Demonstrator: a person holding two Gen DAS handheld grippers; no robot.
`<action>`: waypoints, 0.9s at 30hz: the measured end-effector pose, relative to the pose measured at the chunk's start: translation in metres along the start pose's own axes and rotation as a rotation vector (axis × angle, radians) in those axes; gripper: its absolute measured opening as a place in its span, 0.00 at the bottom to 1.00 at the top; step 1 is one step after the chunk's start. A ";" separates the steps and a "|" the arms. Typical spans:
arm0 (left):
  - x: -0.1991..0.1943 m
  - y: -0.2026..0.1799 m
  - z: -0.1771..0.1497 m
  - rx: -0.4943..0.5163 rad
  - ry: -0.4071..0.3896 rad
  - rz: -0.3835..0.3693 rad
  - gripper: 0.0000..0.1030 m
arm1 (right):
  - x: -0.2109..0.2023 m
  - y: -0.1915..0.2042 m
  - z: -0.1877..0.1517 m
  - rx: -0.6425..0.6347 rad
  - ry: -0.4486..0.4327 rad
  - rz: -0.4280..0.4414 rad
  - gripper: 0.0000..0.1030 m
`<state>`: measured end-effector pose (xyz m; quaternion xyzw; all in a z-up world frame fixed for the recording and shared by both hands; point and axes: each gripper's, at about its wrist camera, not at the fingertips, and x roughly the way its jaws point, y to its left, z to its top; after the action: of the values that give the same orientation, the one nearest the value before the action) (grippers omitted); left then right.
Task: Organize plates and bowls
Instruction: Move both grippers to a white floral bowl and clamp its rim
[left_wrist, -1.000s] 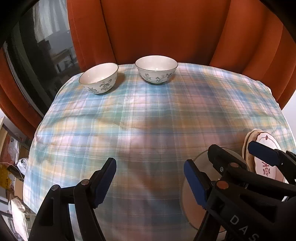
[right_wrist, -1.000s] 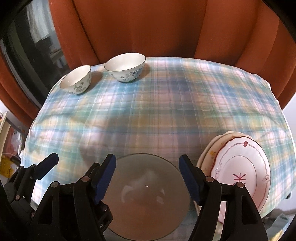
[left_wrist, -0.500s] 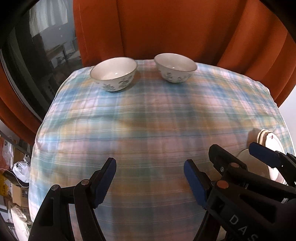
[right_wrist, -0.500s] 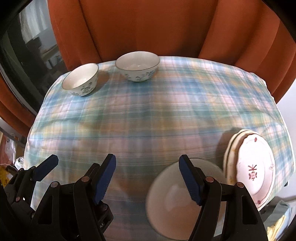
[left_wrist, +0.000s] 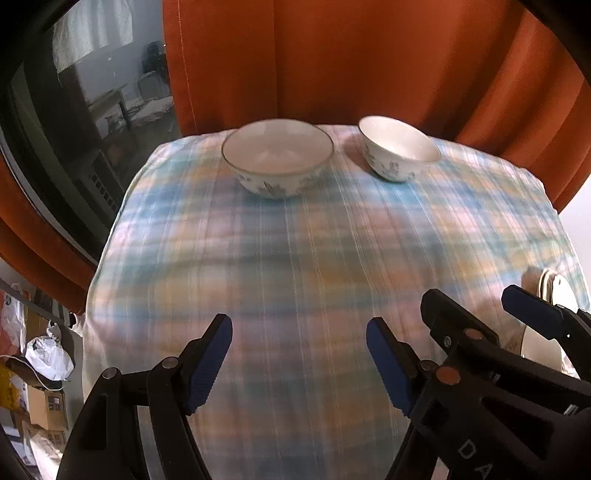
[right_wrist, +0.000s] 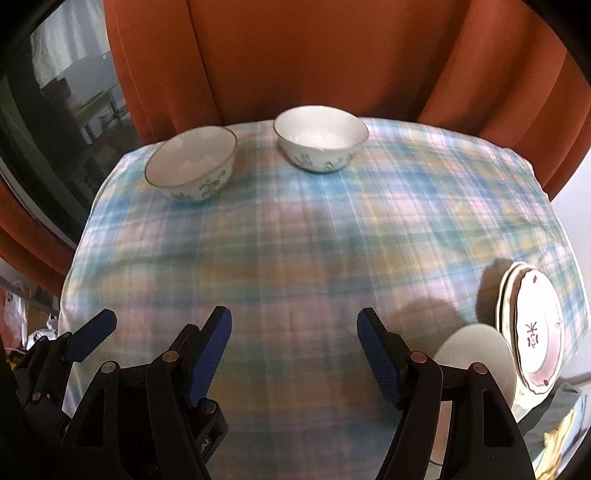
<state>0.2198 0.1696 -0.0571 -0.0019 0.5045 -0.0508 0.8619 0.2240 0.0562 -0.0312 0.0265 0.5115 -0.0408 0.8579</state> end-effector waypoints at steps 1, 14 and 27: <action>0.000 0.002 0.005 -0.001 -0.006 -0.001 0.74 | 0.000 0.003 0.005 -0.001 -0.004 -0.003 0.72; 0.017 0.038 0.082 -0.050 -0.096 0.055 0.72 | 0.014 0.036 0.082 -0.025 -0.084 0.040 0.73; 0.072 0.064 0.142 -0.072 -0.087 0.087 0.71 | 0.072 0.061 0.151 0.009 -0.077 0.082 0.74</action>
<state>0.3838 0.2199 -0.0539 -0.0132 0.4677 0.0051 0.8838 0.3962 0.1007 -0.0222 0.0496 0.4763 -0.0090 0.8779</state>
